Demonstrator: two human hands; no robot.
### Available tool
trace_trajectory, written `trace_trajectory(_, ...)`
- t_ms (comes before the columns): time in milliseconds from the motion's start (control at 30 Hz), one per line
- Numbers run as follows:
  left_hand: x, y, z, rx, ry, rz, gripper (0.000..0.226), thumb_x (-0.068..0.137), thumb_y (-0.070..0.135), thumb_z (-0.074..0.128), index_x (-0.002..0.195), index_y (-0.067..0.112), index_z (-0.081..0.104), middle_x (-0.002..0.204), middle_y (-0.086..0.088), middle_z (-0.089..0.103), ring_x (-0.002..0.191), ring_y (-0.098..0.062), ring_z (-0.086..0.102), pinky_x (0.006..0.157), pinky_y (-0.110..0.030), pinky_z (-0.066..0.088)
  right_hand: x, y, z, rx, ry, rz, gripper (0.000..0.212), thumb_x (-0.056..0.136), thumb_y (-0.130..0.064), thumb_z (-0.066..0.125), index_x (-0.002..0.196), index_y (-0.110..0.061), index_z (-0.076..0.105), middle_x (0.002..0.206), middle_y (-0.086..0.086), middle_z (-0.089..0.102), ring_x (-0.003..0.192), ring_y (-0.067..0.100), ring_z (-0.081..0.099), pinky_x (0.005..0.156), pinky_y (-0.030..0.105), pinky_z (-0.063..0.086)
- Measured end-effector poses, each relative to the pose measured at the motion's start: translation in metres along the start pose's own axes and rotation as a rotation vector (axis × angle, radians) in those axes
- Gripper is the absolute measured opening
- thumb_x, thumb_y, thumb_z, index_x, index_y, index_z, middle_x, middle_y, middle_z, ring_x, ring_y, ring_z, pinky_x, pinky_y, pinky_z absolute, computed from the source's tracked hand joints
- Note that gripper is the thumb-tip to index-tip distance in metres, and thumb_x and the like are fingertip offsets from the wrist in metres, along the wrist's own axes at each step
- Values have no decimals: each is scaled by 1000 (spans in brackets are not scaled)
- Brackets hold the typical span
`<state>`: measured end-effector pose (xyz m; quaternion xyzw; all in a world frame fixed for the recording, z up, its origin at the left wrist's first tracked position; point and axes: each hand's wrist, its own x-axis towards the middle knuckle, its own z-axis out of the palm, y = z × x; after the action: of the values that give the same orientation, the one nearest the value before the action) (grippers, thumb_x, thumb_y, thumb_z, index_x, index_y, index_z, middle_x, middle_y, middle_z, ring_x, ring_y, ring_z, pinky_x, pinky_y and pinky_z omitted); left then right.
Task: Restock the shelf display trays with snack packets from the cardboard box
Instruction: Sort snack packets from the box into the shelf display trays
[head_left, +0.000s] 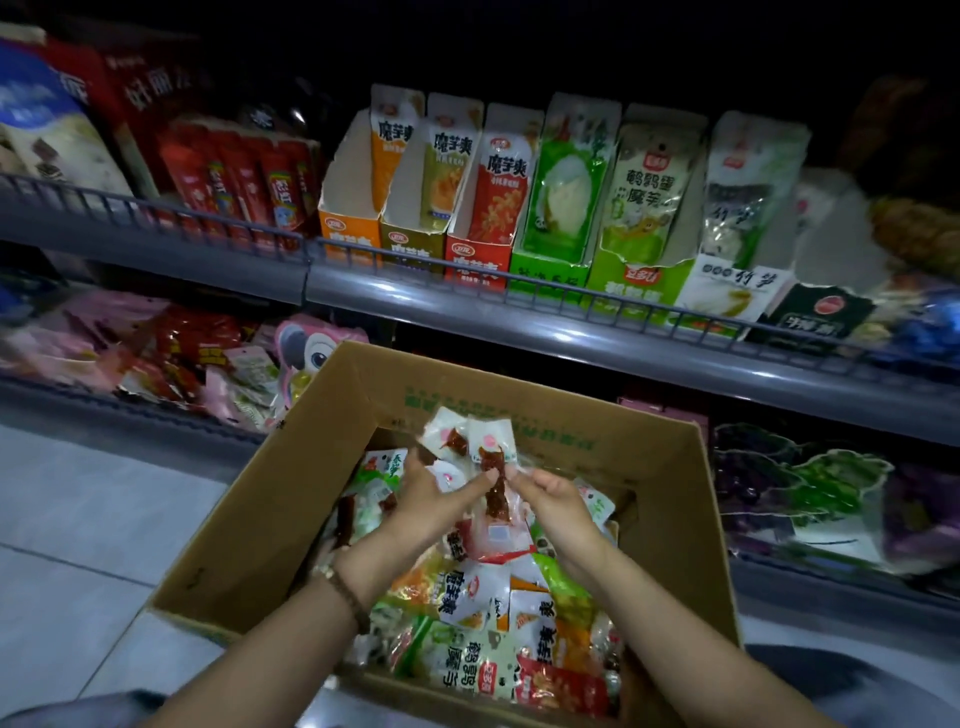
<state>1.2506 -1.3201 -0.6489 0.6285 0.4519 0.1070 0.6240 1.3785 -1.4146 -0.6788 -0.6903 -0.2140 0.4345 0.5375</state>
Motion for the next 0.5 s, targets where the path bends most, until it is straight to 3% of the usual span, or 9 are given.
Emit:
trace_trajectory(67, -10, 7, 11, -181, -44, -43, 82, 78, 45, 70, 139, 6, 32, 135, -9, 48, 126, -25, 45, 94, -37, 43, -21, -12, -3, 12, -48, -27, 30, 89, -39, 57, 110, -20, 67, 115, -9, 66, 105, -1, 59, 93, 20, 41)
trace_trajectory(100, -18, 9, 16, -226, -25, 21, 56, 80, 39, 70, 114, 2, 48, 110, -10, 59, 109, -22, 55, 81, -29, 44, -33, -18, -2, 22, -67, -42, 35, 88, -42, 55, 111, -20, 67, 107, -12, 69, 99, -4, 60, 96, 23, 40)
trace_trajectory(133, -25, 12, 20, -245, 17, 92, 36, 81, 34, 69, 87, 5, 48, 83, -8, 54, 87, -18, 56, 70, -22, 41, -44, -21, -2, 33, -73, -58, 39, 88, -45, 53, 112, -18, 66, 90, -15, 70, 87, -7, 61, 94, 23, 40)
trace_trajectory(200, -35, 14, 27, -269, 77, 223, 38, 84, 26, 68, 70, 14, 35, 63, 0, 38, 60, -10, 43, 55, -12, 37, -62, -24, -1, 53, -32, -99, 39, 85, -51, 49, 110, -25, 65, 70, -23, 63, 75, -8, 57, 93, 22, 40)
trace_trajectory(267, -48, 23, 31, -255, 105, 313, 38, 86, 20, 66, 69, 14, 33, 59, 4, 36, 49, -2, 41, 47, -7, 34, -77, -27, -1, 31, 43, -168, 34, 78, -55, 48, 100, -34, 64, 85, -24, 65, 87, -8, 58, 91, 19, 43)
trace_trajectory(367, -64, 32, 34, -192, 90, 385, 30, 91, 19, 58, 72, 17, 36, 61, 9, 37, 43, 11, 44, 46, -4, 34, -91, -35, -4, 21, 104, -262, 42, 77, -53, 49, 106, -25, 61, 103, -12, 65, 94, -3, 60, 81, 14, 45)
trace_trajectory(433, -69, 31, 33, -153, 2, 402, 24, 90, 36, 55, 79, 18, 44, 65, 5, 42, 49, 6, 45, 48, -7, 35, -93, -42, -7, 56, 77, -258, 34, 82, -48, 51, 111, -33, 58, 104, -19, 66, 99, -11, 58, 84, 13, 43)
trace_trajectory(500, -72, 33, 34, -94, -87, 401, 34, 84, 54, 47, 90, 21, 49, 76, 0, 46, 62, -3, 45, 52, -9, 36, -94, -48, -7, 78, 34, -249, 31, 88, -42, 51, 116, -33, 58, 102, -18, 70, 107, -10, 57, 95, 18, 41)
